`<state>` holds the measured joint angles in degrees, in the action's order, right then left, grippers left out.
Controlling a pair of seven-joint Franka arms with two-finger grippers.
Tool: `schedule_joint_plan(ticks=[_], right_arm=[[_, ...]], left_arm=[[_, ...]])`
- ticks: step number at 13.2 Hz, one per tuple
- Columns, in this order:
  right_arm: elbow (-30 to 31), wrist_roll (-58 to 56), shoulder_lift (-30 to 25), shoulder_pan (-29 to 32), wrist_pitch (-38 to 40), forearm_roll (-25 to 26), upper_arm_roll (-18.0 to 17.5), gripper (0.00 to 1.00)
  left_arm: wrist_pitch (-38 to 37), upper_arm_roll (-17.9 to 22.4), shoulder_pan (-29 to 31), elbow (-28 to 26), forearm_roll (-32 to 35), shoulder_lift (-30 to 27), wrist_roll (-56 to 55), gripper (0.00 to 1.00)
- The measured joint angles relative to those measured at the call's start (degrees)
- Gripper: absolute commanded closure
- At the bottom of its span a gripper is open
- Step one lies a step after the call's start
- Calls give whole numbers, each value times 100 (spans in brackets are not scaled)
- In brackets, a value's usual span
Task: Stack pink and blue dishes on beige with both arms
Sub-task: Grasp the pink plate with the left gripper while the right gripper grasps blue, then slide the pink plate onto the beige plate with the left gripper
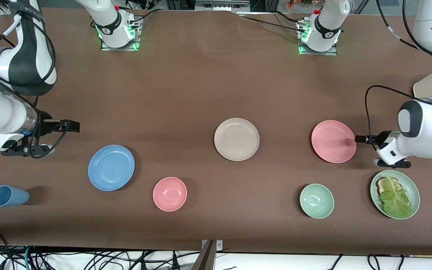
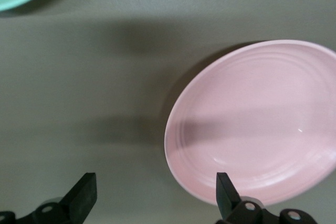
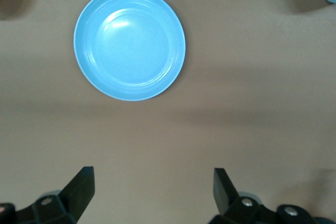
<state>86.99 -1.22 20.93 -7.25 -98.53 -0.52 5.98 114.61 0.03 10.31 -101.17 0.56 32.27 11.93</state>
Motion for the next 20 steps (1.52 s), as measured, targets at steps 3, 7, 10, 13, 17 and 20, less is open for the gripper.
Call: schedule_joint_plan(ticks=[3, 7, 10, 13, 17, 20], right_arm=[[1, -8, 305, 18, -382, -11, -11, 0], [7, -12, 816, 57, -851, -12, -9, 1], [21, -107, 1371, 127, -1747, -13, -6, 1], [16, -143, 1932, 170, -2447, -13, -6, 1], [174, -443, 2223, 411, -3043, -97, -14, 5], [244, -494, 2232, 441, -3097, -263, -83, 14]], left_arm=[[275, -43, -1, -274, -20, 2, 0, 0], [621, -81, -2, -502, -45, 112, -1, 25], [686, -87, -7, -507, -52, 173, -11, 68], [702, -104, -25, -491, -52, 208, -27, 97], [684, -118, -38, -380, -55, 198, -33, 100], [320, -182, -126, -27, -68, 192, -406, 100]])
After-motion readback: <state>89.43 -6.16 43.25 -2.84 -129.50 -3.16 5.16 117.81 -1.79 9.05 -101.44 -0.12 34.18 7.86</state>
